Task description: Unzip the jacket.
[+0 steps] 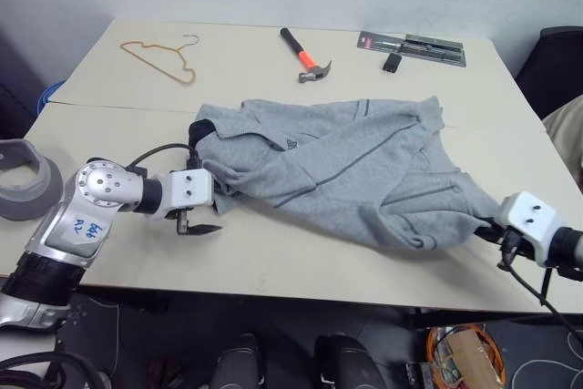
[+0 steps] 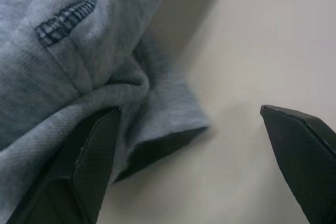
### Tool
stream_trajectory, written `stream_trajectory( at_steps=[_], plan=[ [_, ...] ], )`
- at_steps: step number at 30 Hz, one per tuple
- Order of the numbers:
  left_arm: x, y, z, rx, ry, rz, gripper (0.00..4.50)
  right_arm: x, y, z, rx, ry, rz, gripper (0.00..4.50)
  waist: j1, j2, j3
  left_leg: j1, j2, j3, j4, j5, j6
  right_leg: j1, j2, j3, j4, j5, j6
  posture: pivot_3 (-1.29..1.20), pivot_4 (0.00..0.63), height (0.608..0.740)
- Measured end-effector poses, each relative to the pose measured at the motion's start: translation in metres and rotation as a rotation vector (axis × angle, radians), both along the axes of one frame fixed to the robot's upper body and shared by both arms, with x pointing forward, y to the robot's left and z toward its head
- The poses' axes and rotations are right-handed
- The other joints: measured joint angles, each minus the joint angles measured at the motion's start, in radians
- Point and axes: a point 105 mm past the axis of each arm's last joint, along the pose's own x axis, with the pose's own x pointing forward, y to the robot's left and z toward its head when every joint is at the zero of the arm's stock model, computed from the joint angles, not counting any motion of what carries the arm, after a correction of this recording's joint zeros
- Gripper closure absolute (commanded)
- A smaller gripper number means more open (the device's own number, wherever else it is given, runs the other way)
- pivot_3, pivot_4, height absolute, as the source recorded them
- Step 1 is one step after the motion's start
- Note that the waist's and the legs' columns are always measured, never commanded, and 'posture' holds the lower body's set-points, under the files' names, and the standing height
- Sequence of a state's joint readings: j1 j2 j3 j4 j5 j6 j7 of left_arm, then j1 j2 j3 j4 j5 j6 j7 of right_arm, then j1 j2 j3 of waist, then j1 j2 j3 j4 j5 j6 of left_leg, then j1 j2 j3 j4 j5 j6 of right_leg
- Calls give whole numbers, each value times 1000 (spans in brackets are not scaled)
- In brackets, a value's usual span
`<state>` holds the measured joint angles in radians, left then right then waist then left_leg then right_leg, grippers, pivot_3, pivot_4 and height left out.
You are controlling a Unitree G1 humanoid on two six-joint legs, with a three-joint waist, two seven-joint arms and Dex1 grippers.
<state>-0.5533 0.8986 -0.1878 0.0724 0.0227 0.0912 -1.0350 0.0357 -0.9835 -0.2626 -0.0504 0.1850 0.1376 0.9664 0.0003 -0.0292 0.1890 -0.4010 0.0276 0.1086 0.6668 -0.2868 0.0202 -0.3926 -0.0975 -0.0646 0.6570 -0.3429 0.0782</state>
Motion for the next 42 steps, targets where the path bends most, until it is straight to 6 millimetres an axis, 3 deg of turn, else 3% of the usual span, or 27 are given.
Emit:
stream_trajectory(
  at_steps=[5,8,11,15,18,22,27,31,35,42],
  plan=[
    [7,10,27,-118,-83,42,0,1,13,0,-1,-13,27,4463,-4,0,0,0,1,0,0,0,0,0,0,0,1,0,0,0,150,740],
    [-20,15,46,-261,49,20,0,-3,18,-1,8,0,37,4463,-13,0,0,0,2,0,-1,0,-1,0,1,0,2,0,0,0,150,740],
    [-38,31,74,-286,102,29,0,-3,20,0,19,5,38,4463,-14,0,0,1,2,-1,-1,1,-2,0,1,0,0,0,0,0,150,740],
    [-26,47,102,-226,-33,101,0,-3,20,1,19,2,37,4463,-3,1,0,4,0,1,-1,1,-1,2,1,1,1,0,0,0,150,740],
    [-5,48,87,-166,-81,169,0,0,22,4,23,-11,37,4463,0,1,0,4,0,2,-1,0,-1,2,1,2,1,0,0,0,150,740],
    [5,27,55,-124,-46,136,0,2,22,4,32,-13,30,4463,-1,1,0,0,1,2,-1,0,-1,-1,1,2,2,0,0,0,150,740],
    [9,-2,43,-147,-66,86,0,2,23,4,36,-11,29,4463,-3,1,0,1,1,2,0,0,-1,-1,1,2,2,0,0,0,150,740],
    [20,-4,36,-125,-103,136,0,1,24,3,38,-6,30,4463,-2,1,0,2,1,2,0,0,-1,-1,1,2,2,0,0,0,150,740],
    [24,0,33,-95,-119,160,828,-3,26,0,50,15,36,4500,-3,1,0,1,1,2,0,0,-1,-1,1,2,2,0,0,0,150,740],
    [34,10,25,-38,-145,177,3051,-5,29,0,61,25,51,4500,-2,1,0,2,1,3,0,0,-1,-1,1,2,2,0,0,0,150,740]
  ],
)
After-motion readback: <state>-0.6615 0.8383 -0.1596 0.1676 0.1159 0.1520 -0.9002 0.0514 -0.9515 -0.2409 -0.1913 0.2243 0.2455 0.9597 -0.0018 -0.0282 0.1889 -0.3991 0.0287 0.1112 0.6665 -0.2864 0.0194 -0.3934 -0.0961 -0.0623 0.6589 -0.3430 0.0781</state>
